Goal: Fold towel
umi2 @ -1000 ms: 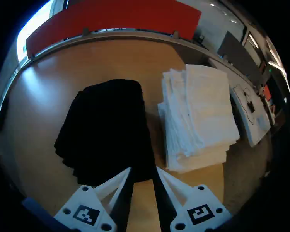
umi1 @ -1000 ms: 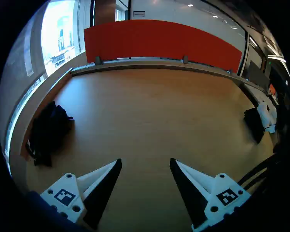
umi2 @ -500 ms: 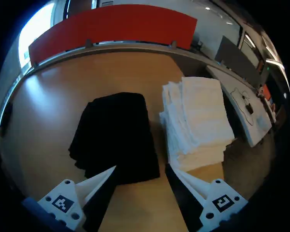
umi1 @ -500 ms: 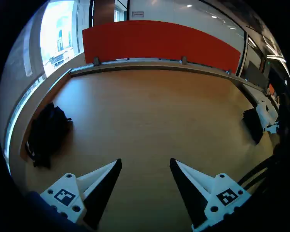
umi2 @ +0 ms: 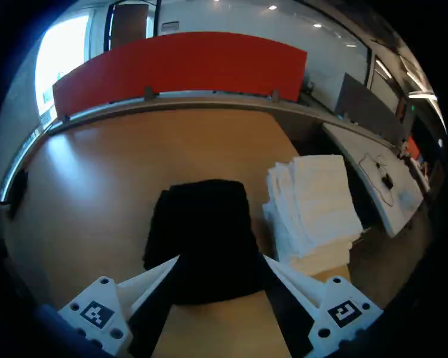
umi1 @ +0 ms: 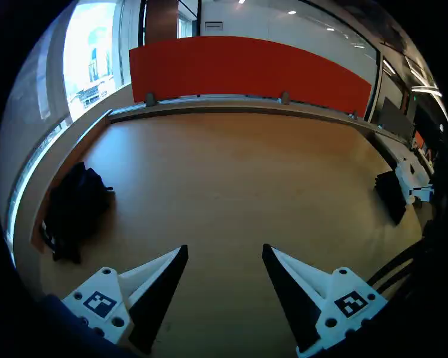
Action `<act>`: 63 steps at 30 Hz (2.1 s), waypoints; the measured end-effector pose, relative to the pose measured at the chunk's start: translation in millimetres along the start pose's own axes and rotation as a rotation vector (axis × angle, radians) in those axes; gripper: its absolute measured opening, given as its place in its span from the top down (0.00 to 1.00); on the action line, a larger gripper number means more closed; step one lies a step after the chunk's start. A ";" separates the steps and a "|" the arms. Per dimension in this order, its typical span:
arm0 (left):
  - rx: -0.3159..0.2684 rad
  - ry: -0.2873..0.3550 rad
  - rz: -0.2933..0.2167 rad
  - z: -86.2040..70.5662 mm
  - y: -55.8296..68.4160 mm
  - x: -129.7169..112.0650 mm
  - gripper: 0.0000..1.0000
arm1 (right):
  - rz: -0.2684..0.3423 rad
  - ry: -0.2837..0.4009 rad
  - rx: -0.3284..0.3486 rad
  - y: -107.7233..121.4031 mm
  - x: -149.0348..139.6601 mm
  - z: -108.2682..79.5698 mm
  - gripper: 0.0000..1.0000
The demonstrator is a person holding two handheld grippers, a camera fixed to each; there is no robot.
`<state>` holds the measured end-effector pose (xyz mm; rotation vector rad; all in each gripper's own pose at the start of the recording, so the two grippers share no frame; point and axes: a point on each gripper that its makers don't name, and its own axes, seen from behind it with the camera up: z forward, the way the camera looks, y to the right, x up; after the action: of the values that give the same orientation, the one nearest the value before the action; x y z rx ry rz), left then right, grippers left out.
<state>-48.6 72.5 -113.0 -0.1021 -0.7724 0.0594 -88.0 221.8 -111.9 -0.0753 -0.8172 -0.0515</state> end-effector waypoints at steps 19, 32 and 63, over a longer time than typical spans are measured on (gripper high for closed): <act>0.001 0.067 -0.024 0.5 -6.4 17.1 0.08 | 0.053 0.293 0.025 -39.2 79.6 -33.2 0.00; 0.000 0.189 -0.030 -0.9 -15.7 60.2 0.08 | 0.027 0.425 0.042 -68.0 125.1 -52.1 0.00; 0.047 0.442 -0.038 -5.6 -51.7 150.4 0.08 | -0.025 0.690 0.086 -197.1 232.1 -81.2 0.00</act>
<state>63.7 34.4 -6.8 -0.0529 -0.3312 0.0178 114.7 14.6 11.4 0.0354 -0.1301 -0.0608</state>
